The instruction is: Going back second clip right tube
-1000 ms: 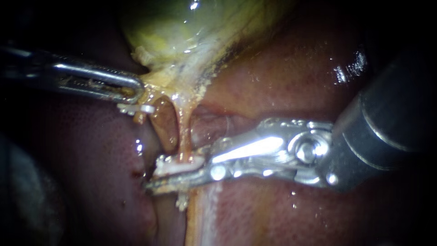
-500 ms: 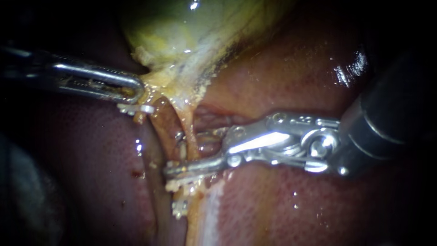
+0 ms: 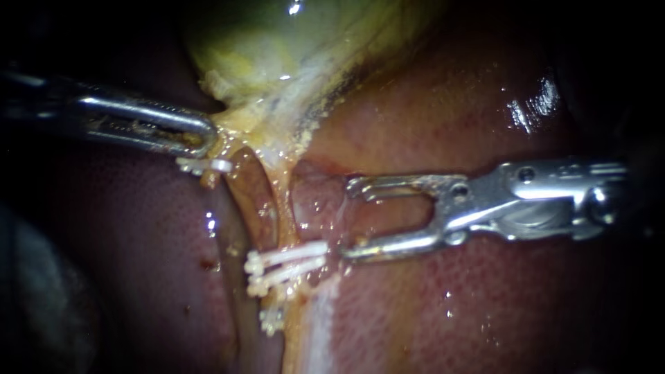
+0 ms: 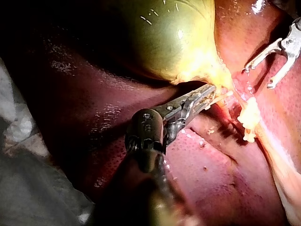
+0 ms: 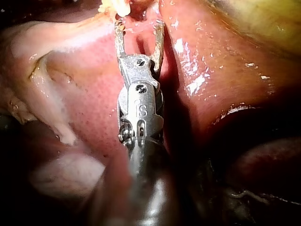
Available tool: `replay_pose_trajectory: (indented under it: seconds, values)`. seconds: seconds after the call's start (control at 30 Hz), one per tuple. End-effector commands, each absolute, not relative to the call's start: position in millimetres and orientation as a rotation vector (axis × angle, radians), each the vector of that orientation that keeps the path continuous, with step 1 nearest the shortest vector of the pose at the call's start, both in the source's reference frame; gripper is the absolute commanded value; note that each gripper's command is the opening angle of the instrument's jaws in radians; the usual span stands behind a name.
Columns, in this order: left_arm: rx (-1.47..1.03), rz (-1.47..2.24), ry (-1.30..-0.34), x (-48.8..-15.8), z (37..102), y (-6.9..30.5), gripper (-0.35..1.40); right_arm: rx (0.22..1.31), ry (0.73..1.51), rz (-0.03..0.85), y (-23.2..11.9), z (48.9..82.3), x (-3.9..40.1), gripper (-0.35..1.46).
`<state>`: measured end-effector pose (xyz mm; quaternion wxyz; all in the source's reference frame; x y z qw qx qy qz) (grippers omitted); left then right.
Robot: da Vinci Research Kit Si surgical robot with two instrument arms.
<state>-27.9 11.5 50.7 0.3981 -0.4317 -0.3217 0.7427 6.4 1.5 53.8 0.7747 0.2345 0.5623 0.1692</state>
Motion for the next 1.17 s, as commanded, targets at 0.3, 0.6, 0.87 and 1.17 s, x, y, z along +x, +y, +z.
replay_pose_trajectory:
  seconds: [0.3, 0.6, 0.87, 1.17]
  values:
    - [-1.094, 1.882, -0.813, -28.0, 51.3, 11.6, -0.35, 0.475, 1.199, 0.317, 1.4, 53.5, 4.0, 0.49]
    - [-1.095, 1.885, -0.796, -29.7, 54.0, 11.9, -0.35, 0.472, 1.195, 0.308, 1.3, 53.5, 3.5, 0.49]
    - [-1.096, 1.895, -0.797, -32.2, 57.0, 11.4, -0.35, 0.47, 1.195, 0.309, 1.2, 53.4, 3.5, 0.49]
    - [-1.093, 1.899, -0.8, -32.2, 57.3, 11.4, -0.35, 0.478, 1.196, 0.303, 1.2, 53.3, 3.4, 0.49]
